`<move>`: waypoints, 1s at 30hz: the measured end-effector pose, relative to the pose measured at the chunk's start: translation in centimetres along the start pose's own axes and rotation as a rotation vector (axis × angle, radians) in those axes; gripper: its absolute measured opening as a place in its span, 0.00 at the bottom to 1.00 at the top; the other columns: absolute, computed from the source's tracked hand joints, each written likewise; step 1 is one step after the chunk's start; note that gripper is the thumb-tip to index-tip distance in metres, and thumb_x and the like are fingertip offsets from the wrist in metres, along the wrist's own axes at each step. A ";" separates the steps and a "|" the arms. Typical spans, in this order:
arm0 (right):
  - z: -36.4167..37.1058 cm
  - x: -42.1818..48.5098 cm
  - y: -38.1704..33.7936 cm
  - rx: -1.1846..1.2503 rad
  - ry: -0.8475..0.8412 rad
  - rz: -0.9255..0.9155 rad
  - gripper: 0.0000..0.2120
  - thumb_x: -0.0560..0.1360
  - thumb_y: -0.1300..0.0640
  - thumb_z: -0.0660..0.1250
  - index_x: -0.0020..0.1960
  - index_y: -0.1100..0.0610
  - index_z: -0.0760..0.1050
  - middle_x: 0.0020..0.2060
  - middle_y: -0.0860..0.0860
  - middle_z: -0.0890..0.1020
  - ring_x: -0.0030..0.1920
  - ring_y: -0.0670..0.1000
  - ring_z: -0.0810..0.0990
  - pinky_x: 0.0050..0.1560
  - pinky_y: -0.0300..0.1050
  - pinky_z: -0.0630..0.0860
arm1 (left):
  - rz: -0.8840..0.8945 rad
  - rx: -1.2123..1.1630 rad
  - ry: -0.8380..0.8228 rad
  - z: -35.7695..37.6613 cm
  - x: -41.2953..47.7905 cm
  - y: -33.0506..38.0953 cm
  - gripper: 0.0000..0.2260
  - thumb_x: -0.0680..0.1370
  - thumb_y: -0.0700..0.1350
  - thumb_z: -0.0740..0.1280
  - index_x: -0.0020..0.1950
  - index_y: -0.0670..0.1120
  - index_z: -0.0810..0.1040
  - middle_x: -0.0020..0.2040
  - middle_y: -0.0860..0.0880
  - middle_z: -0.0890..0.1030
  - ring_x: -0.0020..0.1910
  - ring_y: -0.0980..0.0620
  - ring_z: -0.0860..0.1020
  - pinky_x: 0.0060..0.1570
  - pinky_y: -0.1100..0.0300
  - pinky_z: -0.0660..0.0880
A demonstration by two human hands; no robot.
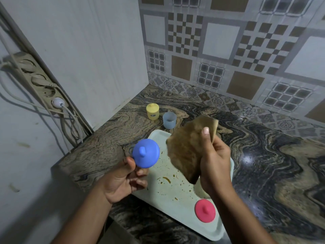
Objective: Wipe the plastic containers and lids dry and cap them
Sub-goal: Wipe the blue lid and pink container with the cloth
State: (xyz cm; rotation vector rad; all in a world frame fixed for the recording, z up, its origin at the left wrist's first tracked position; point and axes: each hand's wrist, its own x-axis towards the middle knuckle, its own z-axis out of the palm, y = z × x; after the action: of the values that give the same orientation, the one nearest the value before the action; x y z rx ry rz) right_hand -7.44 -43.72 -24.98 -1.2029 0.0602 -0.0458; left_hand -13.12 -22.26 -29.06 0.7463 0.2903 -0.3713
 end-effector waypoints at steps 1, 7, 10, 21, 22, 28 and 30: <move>0.2 -0.1 0.0 -0.094 -0.042 -0.092 0.15 0.80 0.47 0.65 0.38 0.54 0.79 0.33 0.49 0.77 0.36 0.49 0.73 0.35 0.47 0.74 | -0.009 -0.012 0.016 0.1 0.2 -0.2 0.35 0.46 0.51 0.88 0.47 0.48 0.77 0.34 0.49 0.68 0.29 0.55 0.73 0.27 0.62 0.69; 0.8 -1.0 3.6 -0.724 -0.530 -0.547 0.22 0.78 0.63 0.64 0.71 0.58 0.77 0.70 0.52 0.77 0.72 0.41 0.72 0.71 0.38 0.71 | 0.031 0.047 0.086 1.9 1.9 -0.5 0.28 0.46 0.55 0.87 0.39 0.47 0.82 0.31 0.51 0.74 0.28 0.56 0.75 0.25 0.63 0.69; 0.0 -1.4 4.3 -0.755 -0.619 -0.606 0.24 0.76 0.61 0.61 0.70 0.62 0.76 0.72 0.56 0.75 0.74 0.45 0.71 0.72 0.36 0.69 | 0.057 0.032 0.119 1.8 2.4 -0.1 0.30 0.46 0.55 0.87 0.42 0.45 0.84 0.31 0.49 0.78 0.27 0.56 0.76 0.24 0.65 0.68; -0.3 -1.7 3.9 -0.717 -0.564 -0.680 0.20 0.79 0.61 0.65 0.71 0.59 0.77 0.73 0.52 0.74 0.72 0.46 0.75 0.69 0.43 0.74 | 0.016 0.071 0.190 1.8 2.1 -1.3 0.30 0.43 0.54 0.88 0.38 0.49 0.82 0.33 0.53 0.77 0.28 0.58 0.76 0.25 0.65 0.66; -0.1 -1.6 4.2 -0.756 -0.614 -0.692 0.21 0.78 0.62 0.67 0.71 0.59 0.76 0.75 0.52 0.72 0.72 0.47 0.74 0.70 0.44 0.74 | 0.015 0.094 0.190 1.9 2.1 -1.5 0.29 0.42 0.54 0.88 0.38 0.49 0.84 0.33 0.52 0.78 0.29 0.58 0.77 0.26 0.64 0.68; -1.4 -0.6 5.3 -0.808 -0.525 -0.676 0.20 0.79 0.57 0.63 0.68 0.60 0.79 0.73 0.54 0.72 0.71 0.51 0.76 0.69 0.45 0.75 | 0.043 -0.006 0.153 2.1 1.7 -1.2 0.28 0.47 0.54 0.87 0.40 0.50 0.79 0.31 0.56 0.68 0.25 0.61 0.68 0.21 0.69 0.62; -1.7 0.0 4.9 -0.815 -0.368 -0.645 0.19 0.78 0.55 0.62 0.66 0.58 0.81 0.70 0.52 0.74 0.65 0.51 0.81 0.57 0.39 0.80 | 0.031 -0.025 0.178 1.9 1.6 -1.1 0.27 0.47 0.55 0.87 0.38 0.50 0.77 0.31 0.55 0.68 0.24 0.61 0.67 0.21 0.68 0.62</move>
State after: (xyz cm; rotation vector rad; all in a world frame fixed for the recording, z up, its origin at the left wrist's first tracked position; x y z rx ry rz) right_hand -7.58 -43.51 -30.14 -1.9829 -0.6943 -0.3920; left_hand -11.93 -24.68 -29.01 0.7593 0.4496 -0.2722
